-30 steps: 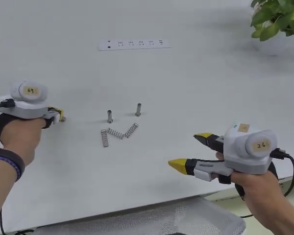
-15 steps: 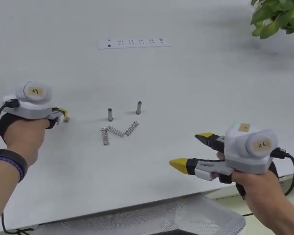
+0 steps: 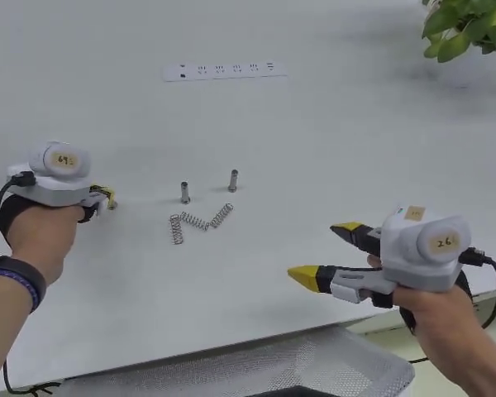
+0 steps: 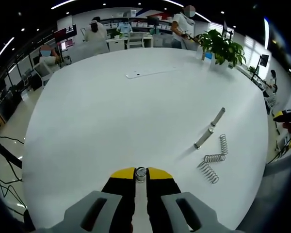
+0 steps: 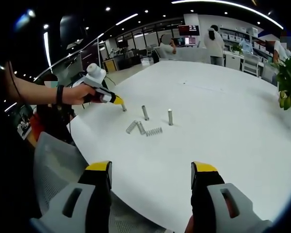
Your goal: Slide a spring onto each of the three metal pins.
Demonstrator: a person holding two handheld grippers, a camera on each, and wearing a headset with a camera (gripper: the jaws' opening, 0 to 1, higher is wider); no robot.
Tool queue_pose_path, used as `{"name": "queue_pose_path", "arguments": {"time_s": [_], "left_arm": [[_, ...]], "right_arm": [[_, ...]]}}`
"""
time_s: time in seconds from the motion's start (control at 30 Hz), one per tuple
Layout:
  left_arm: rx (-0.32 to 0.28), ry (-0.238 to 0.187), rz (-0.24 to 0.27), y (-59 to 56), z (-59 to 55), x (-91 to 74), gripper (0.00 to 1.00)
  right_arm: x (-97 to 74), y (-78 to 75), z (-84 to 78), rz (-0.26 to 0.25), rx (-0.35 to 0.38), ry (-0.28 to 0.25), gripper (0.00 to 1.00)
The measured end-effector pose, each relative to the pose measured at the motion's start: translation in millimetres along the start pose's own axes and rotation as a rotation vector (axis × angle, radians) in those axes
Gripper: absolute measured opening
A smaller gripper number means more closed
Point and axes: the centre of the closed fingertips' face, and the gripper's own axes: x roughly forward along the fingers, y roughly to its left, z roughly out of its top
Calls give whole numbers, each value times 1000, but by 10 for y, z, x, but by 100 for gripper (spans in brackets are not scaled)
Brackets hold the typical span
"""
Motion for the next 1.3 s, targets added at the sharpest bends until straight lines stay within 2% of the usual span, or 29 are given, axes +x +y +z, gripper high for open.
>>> {"name": "queue_pose_path", "arguments": {"time_s": [0.17, 0.93, 1.07, 1.17, 1.3], "left_arm": [[37, 7, 3, -16, -15, -1, 0], [23, 2, 8, -32, -31, -14, 1], [16, 5, -1, -48, -43, -21, 5], [10, 10, -12, -70, -54, -29, 14], [9, 7, -15, -68, -71, -51, 16]], "right_arm": [[9, 1, 12, 0, -1, -3, 65], [19, 13, 35, 1, -2, -7, 64], [21, 19, 35, 3, -3, -6, 64], [21, 12, 35, 2, -1, -8, 64], [14, 4, 28, -1, 2, -8, 64]]}}
